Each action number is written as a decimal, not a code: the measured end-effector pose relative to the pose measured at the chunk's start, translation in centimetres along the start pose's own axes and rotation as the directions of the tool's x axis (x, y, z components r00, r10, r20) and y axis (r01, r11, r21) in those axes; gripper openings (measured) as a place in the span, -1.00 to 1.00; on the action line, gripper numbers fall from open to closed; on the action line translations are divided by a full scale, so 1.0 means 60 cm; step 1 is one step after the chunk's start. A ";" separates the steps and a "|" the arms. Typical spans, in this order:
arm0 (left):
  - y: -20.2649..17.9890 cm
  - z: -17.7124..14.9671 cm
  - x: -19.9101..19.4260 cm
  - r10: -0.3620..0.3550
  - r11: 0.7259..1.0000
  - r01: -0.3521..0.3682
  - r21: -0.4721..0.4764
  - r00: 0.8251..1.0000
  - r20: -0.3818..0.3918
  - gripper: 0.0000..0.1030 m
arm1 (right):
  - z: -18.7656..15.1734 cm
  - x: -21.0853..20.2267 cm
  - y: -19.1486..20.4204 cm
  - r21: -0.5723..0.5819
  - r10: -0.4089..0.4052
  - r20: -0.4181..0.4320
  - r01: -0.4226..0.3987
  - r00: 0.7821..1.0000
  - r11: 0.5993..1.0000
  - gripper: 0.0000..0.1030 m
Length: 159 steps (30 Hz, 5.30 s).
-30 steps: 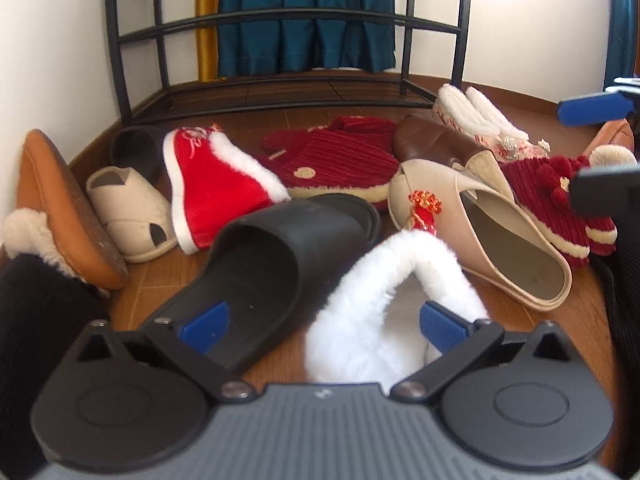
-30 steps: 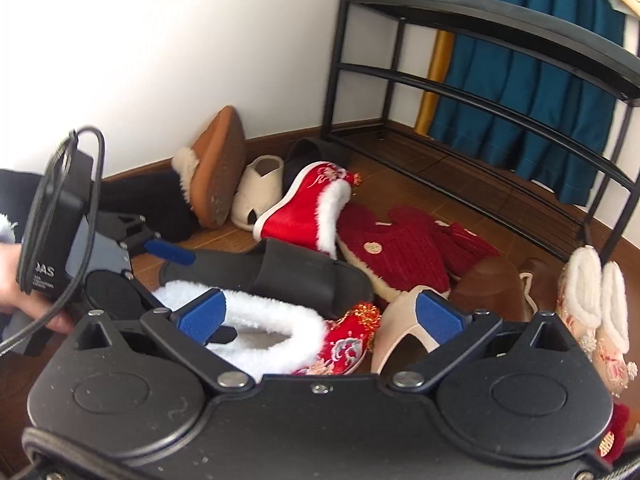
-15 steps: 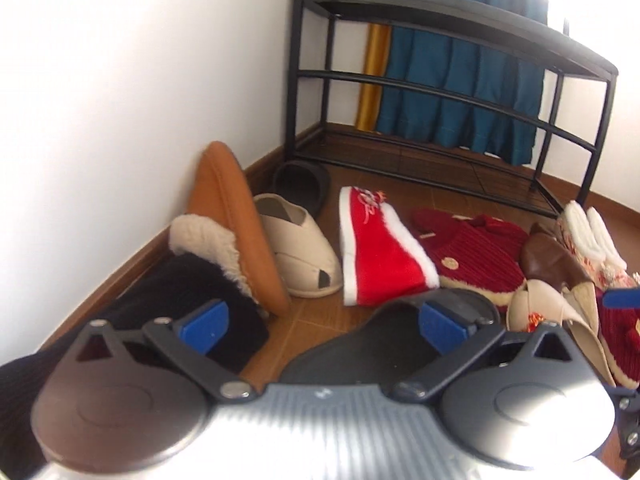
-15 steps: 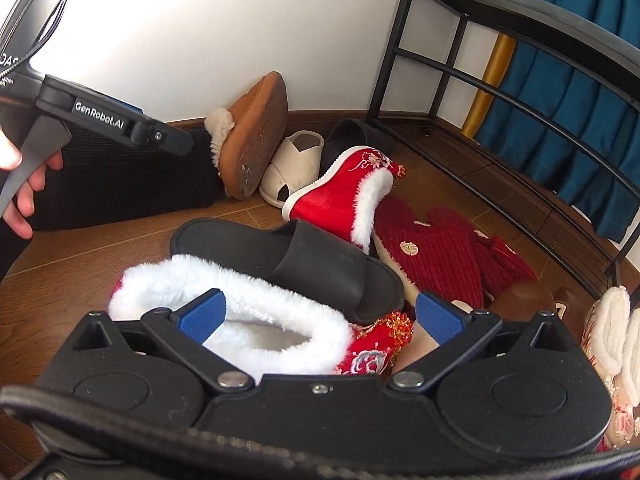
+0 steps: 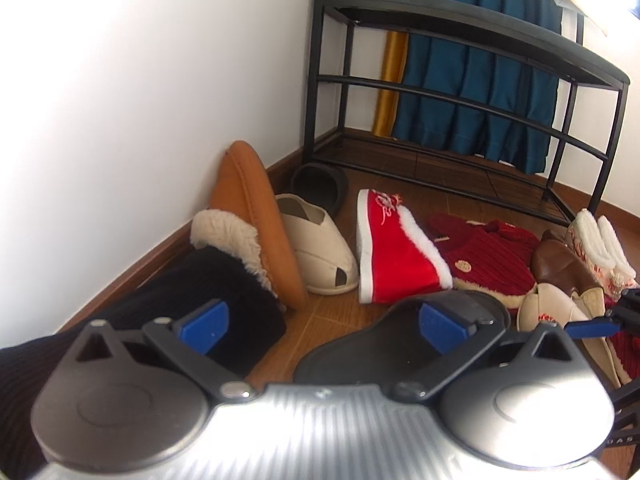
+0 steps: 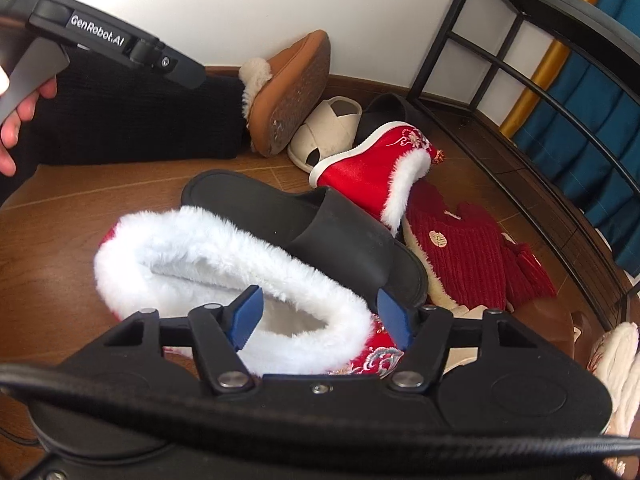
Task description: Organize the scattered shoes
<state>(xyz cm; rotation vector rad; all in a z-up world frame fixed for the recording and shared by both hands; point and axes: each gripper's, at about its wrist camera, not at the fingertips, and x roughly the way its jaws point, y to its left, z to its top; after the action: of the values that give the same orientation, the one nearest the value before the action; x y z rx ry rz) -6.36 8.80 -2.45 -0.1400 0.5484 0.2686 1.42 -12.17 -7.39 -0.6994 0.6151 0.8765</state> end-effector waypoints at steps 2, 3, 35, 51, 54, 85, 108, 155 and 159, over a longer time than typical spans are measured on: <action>-0.001 -0.005 -0.001 0.016 1.000 -0.016 0.012 1.000 -0.001 0.99 | 0.004 0.014 0.002 -0.077 0.006 -0.036 -0.009 0.999 0.997 0.00; -0.001 -0.007 -0.002 0.024 1.000 -0.024 0.017 1.000 0.000 0.99 | 0.005 0.021 0.003 -0.116 0.008 -0.054 -0.014 0.999 0.993 0.01; 0.046 -0.003 -0.009 0.028 0.993 -0.026 -0.116 0.999 0.023 0.99 | 0.057 0.120 -0.020 0.077 0.082 -0.457 -0.052 0.886 0.996 -0.70; 0.079 0.003 -0.022 -0.027 0.977 0.039 -0.210 0.998 0.059 0.99 | -0.070 -0.035 -0.032 0.861 0.191 -0.426 0.331 0.884 0.387 -0.75; 0.084 0.003 -0.024 -0.034 0.976 0.048 -0.213 0.997 0.065 0.99 | -0.048 -0.039 -0.014 0.824 0.180 -0.451 0.330 0.874 0.461 -0.30; 0.069 -0.007 -0.023 0.002 0.987 0.007 -0.164 0.999 0.052 0.99 | 0.025 0.063 -0.022 0.550 0.080 -0.387 0.161 0.919 0.819 -0.79; 0.064 0.007 -0.030 0.005 0.987 0.008 -0.161 0.996 0.084 0.99 | -0.070 0.028 -0.086 0.813 -0.127 -0.379 0.396 0.916 0.426 -0.79; 0.021 0.026 -0.048 -0.020 0.997 0.027 -0.075 0.995 0.100 0.99 | -0.042 -0.196 -0.004 0.841 -0.659 0.140 0.262 0.739 0.473 1.00; 0.003 0.019 -0.041 -0.024 0.999 0.026 -0.019 0.995 0.093 0.99 | -0.057 -0.207 -0.013 0.850 -0.683 0.123 0.278 0.720 0.447 1.00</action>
<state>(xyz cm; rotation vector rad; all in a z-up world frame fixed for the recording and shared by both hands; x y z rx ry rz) -7.86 8.68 -0.17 -0.1537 0.4515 0.2548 -4.79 -20.92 -0.25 0.1874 0.2643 0.1000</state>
